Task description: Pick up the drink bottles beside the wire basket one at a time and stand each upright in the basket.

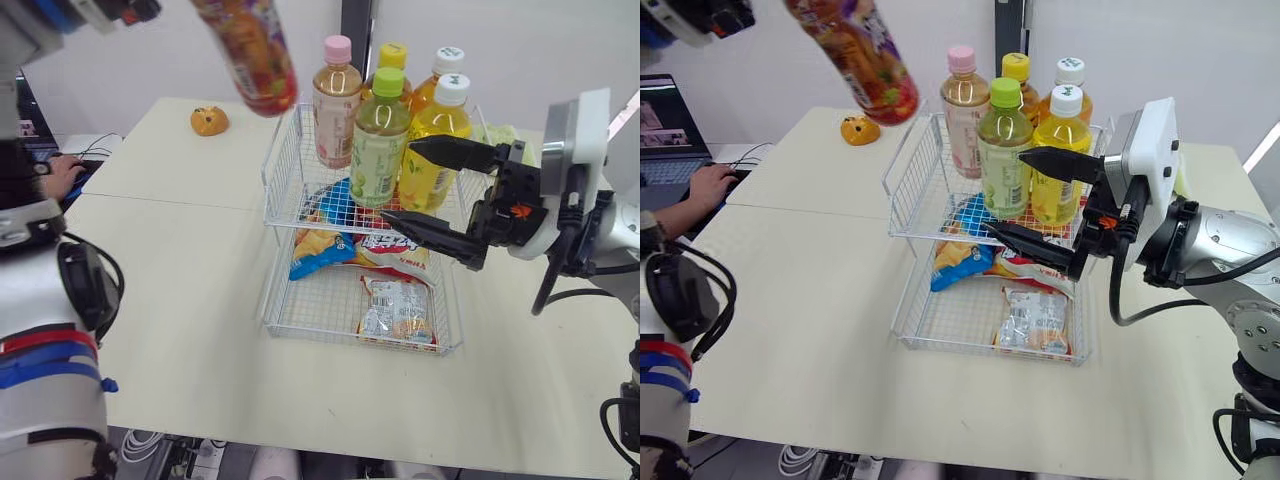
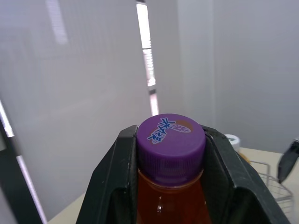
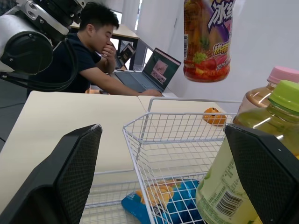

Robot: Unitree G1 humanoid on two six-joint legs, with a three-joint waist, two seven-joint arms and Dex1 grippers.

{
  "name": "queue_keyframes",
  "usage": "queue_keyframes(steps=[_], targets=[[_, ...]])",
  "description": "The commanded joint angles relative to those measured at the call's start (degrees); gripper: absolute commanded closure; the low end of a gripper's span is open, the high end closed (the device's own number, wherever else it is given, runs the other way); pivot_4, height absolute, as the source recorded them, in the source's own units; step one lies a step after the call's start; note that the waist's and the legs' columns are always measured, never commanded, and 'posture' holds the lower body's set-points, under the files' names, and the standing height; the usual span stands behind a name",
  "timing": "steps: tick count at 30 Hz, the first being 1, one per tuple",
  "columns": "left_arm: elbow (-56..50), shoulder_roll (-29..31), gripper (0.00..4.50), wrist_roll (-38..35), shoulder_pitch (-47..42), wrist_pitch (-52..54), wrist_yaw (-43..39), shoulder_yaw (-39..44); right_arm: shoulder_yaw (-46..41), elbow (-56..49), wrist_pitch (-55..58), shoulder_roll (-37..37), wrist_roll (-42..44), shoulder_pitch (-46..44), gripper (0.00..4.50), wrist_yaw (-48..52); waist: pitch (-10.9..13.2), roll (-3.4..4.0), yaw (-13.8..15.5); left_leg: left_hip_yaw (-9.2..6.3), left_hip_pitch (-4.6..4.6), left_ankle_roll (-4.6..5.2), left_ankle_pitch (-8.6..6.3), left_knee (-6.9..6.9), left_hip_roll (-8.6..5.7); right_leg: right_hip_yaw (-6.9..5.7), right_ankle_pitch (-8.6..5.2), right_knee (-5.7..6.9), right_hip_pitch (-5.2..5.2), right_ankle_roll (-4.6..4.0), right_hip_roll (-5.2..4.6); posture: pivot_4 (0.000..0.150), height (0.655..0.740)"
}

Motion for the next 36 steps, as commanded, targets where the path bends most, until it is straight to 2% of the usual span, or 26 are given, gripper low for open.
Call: queue_keyframes(steps=[1, 11, 21, 23, 25, 27, 31, 33, 36], targets=[[-2.4, -1.7, 3.14, -0.4, 0.0, -0.7, -0.2, 0.1, -1.6, -1.8, -1.0, -0.1, -0.3, 0.4, 0.0, -1.0, 0.0, 0.01, -0.2, 0.01, 0.01, 0.0, 0.0, 0.0, 0.0, 0.02, 0.0, 0.0, 0.0, 0.0, 0.0, 0.15, 0.74], [-3.0, -7.0, 3.14, 6.5, 6.8, -9.1, -0.4, -5.6, -3.4, -4.2, 0.0, -1.4, 1.2, 2.4, 0.0, -3.5, 0.0, 0.07, -0.2, 0.04, -0.02, 0.0, 0.0, 0.01, 0.0, 0.07, 0.01, 0.0, -0.04, -0.01, 0.0, 0.15, 0.74], [1.6, -10.7, 3.14, 9.3, 7.7, -13.8, -1.8, -6.3, -4.5, -5.6, 0.4, -2.6, 3.6, 3.4, 0.0, -5.3, 0.0, 0.08, -0.1, 0.03, -0.03, 0.0, 0.0, 0.01, -0.01, 0.06, 0.01, 0.0, -0.04, -0.01, 0.0, 0.15, 0.74], [1.9, -11.0, 2.42, 9.4, 7.9, -14.1, -2.1, -6.3, -4.7, -5.7, 0.5, -2.8, 4.1, 3.5, 0.0, -5.6, 0.0, 0.08, -0.1, 0.03, -0.03, 0.0, 0.0, 0.04, -0.01, 0.06, 0.01, 0.01, -0.04, -0.01, 0.0, 0.15, 0.74], [1.7, -11.2, 1.97, 8.9, 7.6, -13.6, -2.4, -5.8, -4.9, -5.7, 0.6, -3.1, 4.6, 3.5, 0.0, -5.8, 0.0, 0.08, -0.1, 0.03, -0.02, 0.0, 0.0, 0.04, -0.01, 0.07, 0.01, 0.02, -0.03, -0.01, 0.0, 0.15, 0.74], [1.3, -10.9, 1.3, 8.2, 7.0, -13.0, -2.3, -5.0, -4.9, -5.8, 0.6, -3.3, 5.0, 3.5, 0.0, -6.0, 0.0, 0.08, -0.1, 0.03, -0.02, 0.0, 0.0, 0.04, -0.01, 0.06, 0.01, 0.03, -0.03, -0.01, 0.0, 0.15, 0.74], [0.5, -8.5, 0.09, 6.8, 5.8, -12.6, -1.6, -1.6, -5.1, -5.5, 0.3, -3.7, 5.2, 3.7, 0.0, -5.7, 0.0, 0.08, -0.2, 0.03, -0.03, 0.0, 0.0, 0.04, 0.0, 0.06, 0.01, 0.02, -0.03, -0.01, 0.0, 0.15, 0.74], [0.5, -7.3, 0.03, 6.3, 5.8, -12.6, -1.1, 0.0, -5.1, -5.4, 0.0, -3.7, 5.1, 3.9, 0.0, -5.3, 0.0, 0.09, -0.3, 0.03, -0.02, 0.0, 0.0, 0.04, 0.0, 0.06, 0.01, 0.03, -0.03, -0.01, 0.0, 0.15, 0.74], [2.4, -1.4, 0.03, 7.2, 7.3, -13.0, 0.2, 3.6, -4.5, -4.8, -0.3, -3.9, 3.6, 3.5, 0.0, -4.7, 0.0, 0.1, -0.5, 0.03, 0.01, 0.0, 0.0, 0.03, 0.0, 0.07, 0.01, 0.05, -0.03, -0.01, 0.0, 0.15, 0.74]])
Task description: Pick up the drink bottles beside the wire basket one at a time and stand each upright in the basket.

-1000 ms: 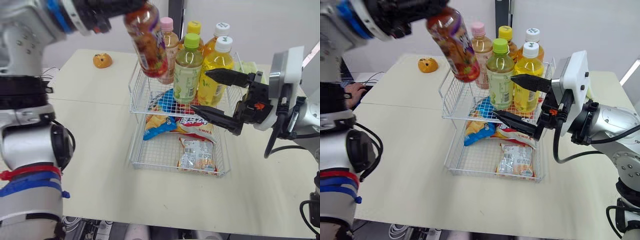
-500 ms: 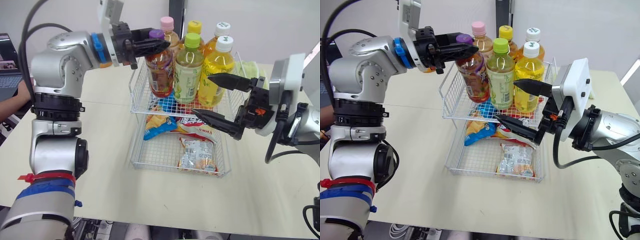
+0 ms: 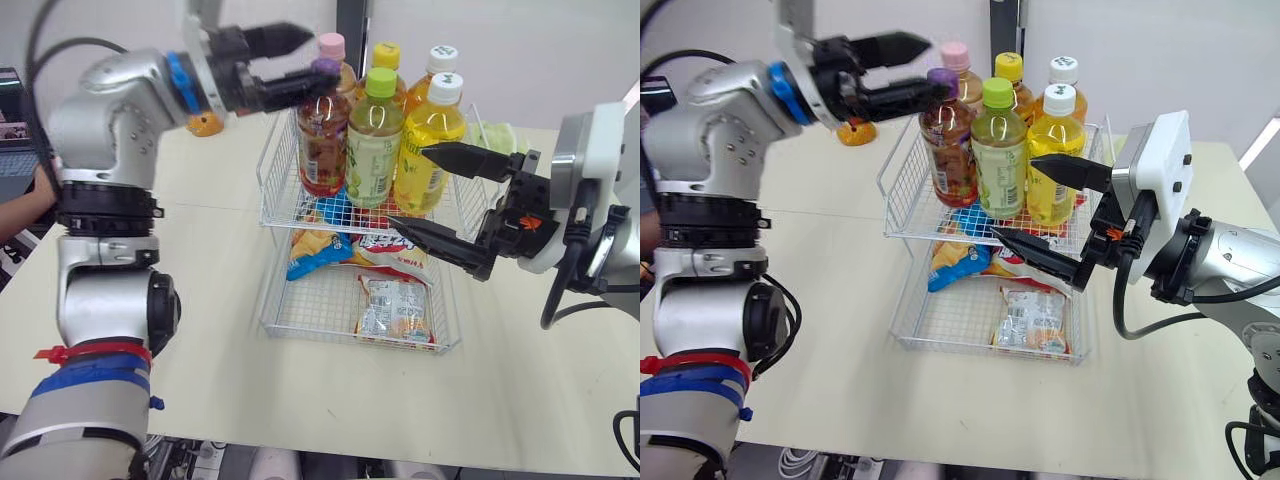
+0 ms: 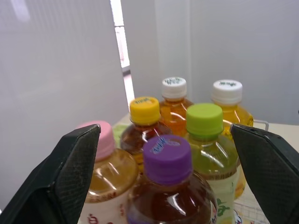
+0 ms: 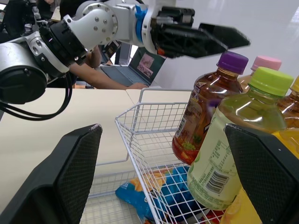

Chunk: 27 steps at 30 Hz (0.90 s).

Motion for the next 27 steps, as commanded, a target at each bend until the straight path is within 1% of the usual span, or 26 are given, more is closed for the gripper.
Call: queue_keyframes(steps=[1, 4, 6, 8, 12, 16, 18, 20, 23, 27], targets=[[0.8, 6.6, 0.03, 0.2, 0.7, -0.6, 2.2, 5.7, -1.2, 0.0, -1.6, -1.0, -1.7, -0.6, 0.0, 0.7, 0.0, 0.01, -0.3, 0.0, 0.0, 0.0, 0.0, 0.0, 0.0, 0.0, 0.0, 0.0, 0.0, 0.0, 0.0, 0.15, 0.74], [2.0, 11.9, 0.03, 1.4, 6.1, -2.5, 4.1, 9.0, -2.5, 2.0, -3.1, -0.7, -5.1, -1.4, 0.0, -0.5, -0.1, 0.11, -0.8, 0.03, 0.08, 0.0, 0.0, -0.01, 0.01, 0.04, 0.0, 0.04, 0.03, 0.0, 0.0, 0.15, 0.74], [2.1, 13.5, 0.03, 1.1, 10.9, -3.1, 6.2, 12.2, -6.7, 10.9, -3.3, -5.8, -6.7, -5.4, 0.0, 3.8, -0.1, 0.14, -0.9, 0.05, 0.2, 0.0, 0.0, -0.01, 0.0, 0.06, 0.0, 0.06, 0.13, 0.0, -0.01, 0.15, 0.74], [2.1, 14.1, 0.03, 2.4, 17.3, -6.6, 8.8, 14.9, -11.1, 20.8, -4.4, -10.1, -8.2, -7.8, 0.0, 8.0, 0.0, 0.21, -0.5, 0.12, 0.22, 0.02, 0.0, 0.12, -0.04, 0.11, 0.0, 0.18, 0.13, 0.01, -0.07, 0.15, 0.74], [5.4, 13.3, 0.03, 4.8, 28.4, -14.1, 13.4, 18.7, -13.9, 33.8, -12.1, -13.7, -17.7, -2.7, 0.0, 14.8, -0.2, -0.12, 0.3, 0.15, 0.34, 0.05, 0.0, -0.04, -0.01, 0.09, 0.0, 0.05, 0.22, 0.01, -0.06, 0.15, 0.74], [9.0, 11.1, 0.03, 7.3, 35.2, -20.6, 17.6, 18.8, -14.1, 46.7, -21.9, -12.9, -26.8, 3.6, 0.0, 18.7, -0.3, -0.19, 0.4, 0.23, 0.32, 0.05, 0.0, -0.02, 0.0, 0.15, 0.03, 0.03, 0.2, 0.03, -0.08, 0.15, 0.74], [10.6, 9.6, 0.03, 8.7, 37.2, -22.5, 19.4, 17.7, -13.6, 53.9, -27.5, -11.2, -31.4, 6.1, 0.0, 18.3, -0.3, -0.19, 0.5, 0.25, 0.33, 0.05, 0.0, -0.01, 0.0, 0.17, 0.04, 0.06, 0.2, 0.06, -0.09, 0.15, 0.74], [12.4, 7.7, 0.03, 11.5, 38.7, -25.7, 22.0, 15.8, -13.4, 60.6, -32.5, -8.0, -35.1, 8.8, 0.0, 16.5, -0.3, -0.22, 0.5, 0.25, 0.36, 0.05, 0.0, -0.02, -0.01, 0.17, 0.04, 0.09, 0.22, 0.06, -0.08, 0.15, 0.74], [14.6, 6.2, 0.03, 15.9, 40.2, -31.3, 25.8, 13.2, -13.1, 67.0, -38.1, -4.2, -38.2, 11.5, 0.0, 15.9, -0.3, -0.19, 0.4, 0.31, 0.39, 0.04, 0.0, -0.05, 0.0, 0.2, 0.05, 0.1, 0.21, 0.05, -0.08, 0.15, 0.74], [16.5, 5.3, 0.03, 16.3, 40.9, -34.8, 26.1, 12.6, -13.8, 70.7, -41.5, -0.8, -39.8, 12.9, 0.0, 14.2, -0.2, -0.01, -0.1, 0.43, 0.44, 0.03, 0.0, -0.07, 0.01, 0.32, 0.05, 0.2, 0.16, 0.05, -0.07, 0.15, 0.74]])
